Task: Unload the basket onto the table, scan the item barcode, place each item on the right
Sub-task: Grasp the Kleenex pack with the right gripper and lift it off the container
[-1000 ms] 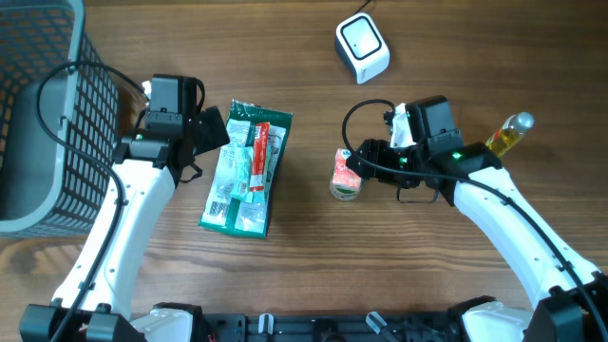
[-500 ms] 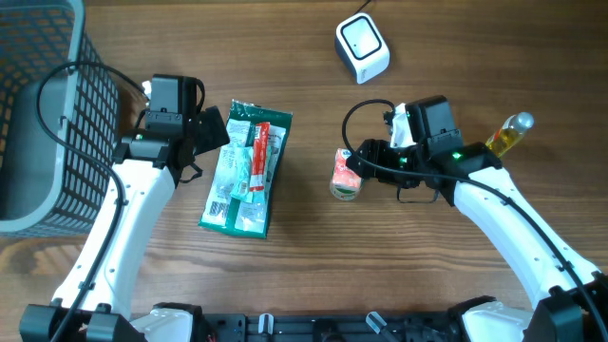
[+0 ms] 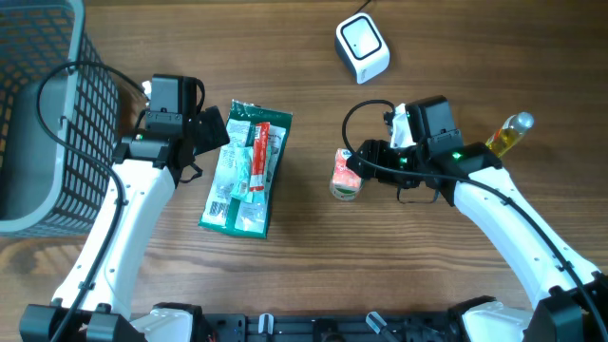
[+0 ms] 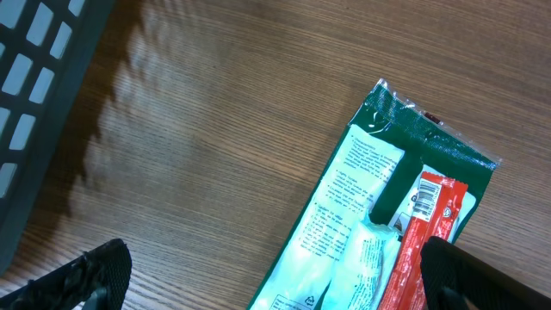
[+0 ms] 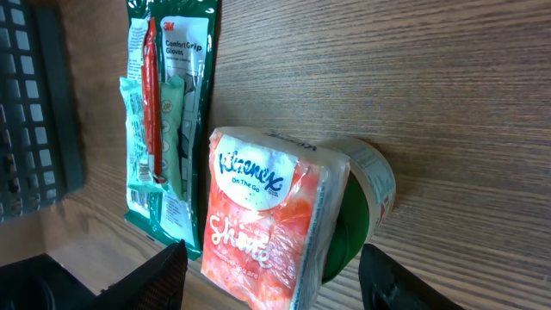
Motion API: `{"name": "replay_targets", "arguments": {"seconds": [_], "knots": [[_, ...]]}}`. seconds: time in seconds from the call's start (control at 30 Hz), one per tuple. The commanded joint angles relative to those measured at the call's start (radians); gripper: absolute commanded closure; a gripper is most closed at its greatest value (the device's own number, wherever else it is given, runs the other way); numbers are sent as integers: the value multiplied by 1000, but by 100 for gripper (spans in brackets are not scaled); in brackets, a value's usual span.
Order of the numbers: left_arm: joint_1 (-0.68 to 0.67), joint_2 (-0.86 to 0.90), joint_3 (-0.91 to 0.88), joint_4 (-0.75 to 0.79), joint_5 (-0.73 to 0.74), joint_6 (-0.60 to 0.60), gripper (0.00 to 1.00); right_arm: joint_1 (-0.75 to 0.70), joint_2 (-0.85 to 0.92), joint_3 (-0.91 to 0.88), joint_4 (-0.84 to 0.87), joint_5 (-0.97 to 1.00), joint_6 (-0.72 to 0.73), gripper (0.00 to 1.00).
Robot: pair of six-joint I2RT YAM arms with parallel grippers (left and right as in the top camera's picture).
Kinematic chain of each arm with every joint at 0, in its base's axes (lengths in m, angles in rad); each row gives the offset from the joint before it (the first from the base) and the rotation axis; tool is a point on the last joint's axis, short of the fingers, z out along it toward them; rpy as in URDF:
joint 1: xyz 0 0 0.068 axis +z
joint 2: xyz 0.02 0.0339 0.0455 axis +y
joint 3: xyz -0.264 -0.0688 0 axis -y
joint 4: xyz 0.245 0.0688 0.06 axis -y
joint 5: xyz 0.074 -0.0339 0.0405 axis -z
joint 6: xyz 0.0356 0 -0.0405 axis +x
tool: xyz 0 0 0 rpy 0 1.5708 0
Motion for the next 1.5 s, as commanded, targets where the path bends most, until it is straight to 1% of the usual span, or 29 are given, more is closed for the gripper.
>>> {"name": "replay_targets", "arguments": {"seconds": [0.0,0.1,0.37,0.47,0.53,0.9,1.03,1.1,1.17,1.37,1.47], "knots": [[3,2,6,2,-13,2,0,5,3,-15,-6,-3,8,37],[3,2,6,2,-13,2,0,5,3,-15,-6,-3,8,39],[3,2,6,2,-13,2,0,5,3,-15,-12,-3,8,41],[3,2,6,2,-13,2,0,5,3,-15,-20,-3,8,48],[3,2,6,2,-13,2,0,5,3,-15,-23,-3,8,50],[3,2,6,2,-13,2,0,5,3,-15,-27,-2,8,51],[3,2,6,2,-13,2,0,5,4,-52,32,-2,30,52],[3,2,6,2,-13,2,0,5,4,-73,72,-2,51,57],[3,2,6,2,-13,2,0,5,4,-74,84,-2,51,60],[3,2,6,2,-13,2,0,5,6,-74,93,-2,52,61],[3,2,6,2,-13,2,0,5,22,-74,93,-2,51,65]]}}
